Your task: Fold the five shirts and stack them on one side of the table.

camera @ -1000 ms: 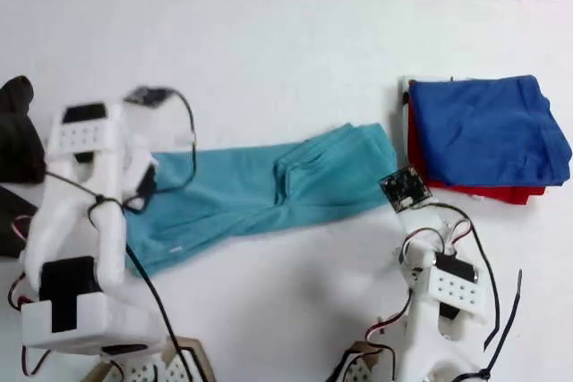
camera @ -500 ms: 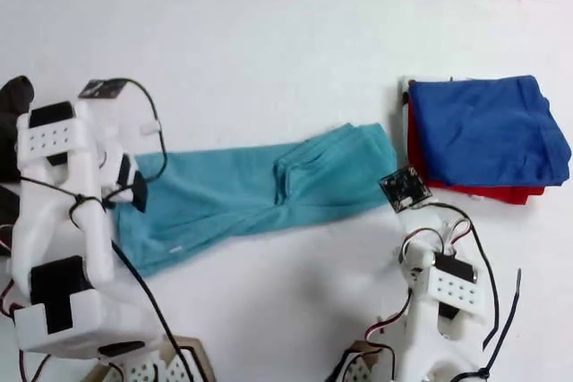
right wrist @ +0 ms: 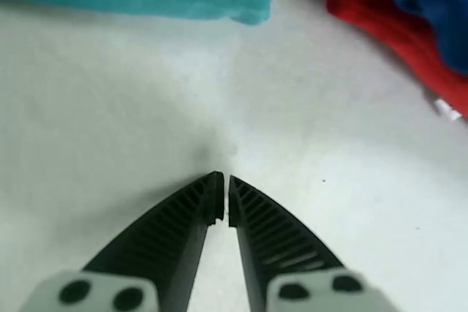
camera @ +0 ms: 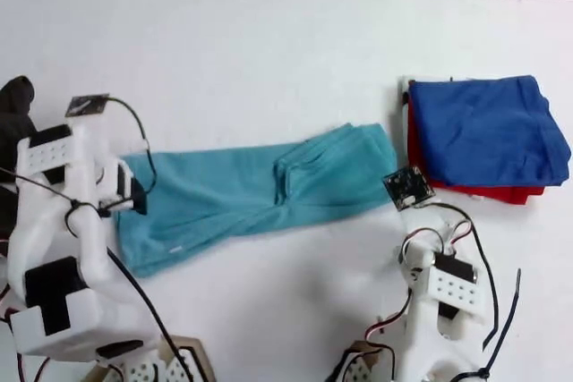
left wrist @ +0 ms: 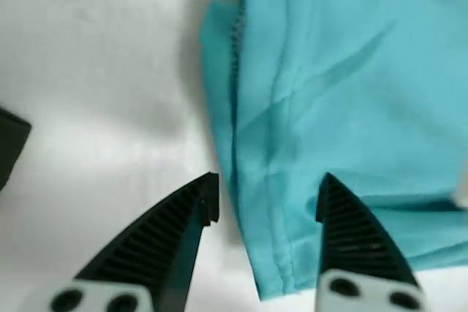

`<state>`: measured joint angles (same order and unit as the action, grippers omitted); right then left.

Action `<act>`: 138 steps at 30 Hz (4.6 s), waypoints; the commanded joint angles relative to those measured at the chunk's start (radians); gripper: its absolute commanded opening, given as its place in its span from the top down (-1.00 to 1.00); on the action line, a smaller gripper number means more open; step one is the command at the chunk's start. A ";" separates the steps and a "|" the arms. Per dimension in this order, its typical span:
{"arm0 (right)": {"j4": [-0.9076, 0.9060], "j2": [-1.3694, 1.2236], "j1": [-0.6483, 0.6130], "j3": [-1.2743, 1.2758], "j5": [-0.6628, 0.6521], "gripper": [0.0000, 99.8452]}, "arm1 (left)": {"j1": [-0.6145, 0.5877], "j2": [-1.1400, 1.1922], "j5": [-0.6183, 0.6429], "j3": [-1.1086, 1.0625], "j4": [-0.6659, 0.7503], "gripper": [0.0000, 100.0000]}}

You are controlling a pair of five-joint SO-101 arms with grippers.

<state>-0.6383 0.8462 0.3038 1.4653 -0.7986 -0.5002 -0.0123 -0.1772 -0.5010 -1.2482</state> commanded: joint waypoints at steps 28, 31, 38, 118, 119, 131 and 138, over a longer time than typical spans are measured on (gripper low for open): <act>0.015 0.027 0.008 -0.008 0.008 0.96 | 0.232 0.585 0.081 0.498 -0.276 0.42; 0.015 0.027 0.008 -0.008 0.008 0.96 | 0.233 0.586 0.078 0.512 -0.275 0.42; 0.015 0.027 0.008 -0.008 0.009 0.96 | 0.166 0.586 0.075 0.518 -0.267 0.98; 0.070 0.027 0.039 -0.003 0.169 0.96 | 0.783 0.287 0.006 0.831 -0.287 0.85; 0.070 0.027 0.039 -0.003 0.169 0.96 | 0.783 0.287 0.006 0.799 -0.253 0.88; 0.073 0.027 0.039 -0.003 0.169 0.96 | 0.847 0.282 0.008 0.622 -0.132 0.89; 0.074 0.027 0.039 -0.003 0.169 0.96 | 0.977 0.221 0.012 0.625 -0.229 0.89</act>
<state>-0.5831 0.8462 0.3345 1.4653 -0.6360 0.4235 0.2808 -0.1680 0.1174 -1.4553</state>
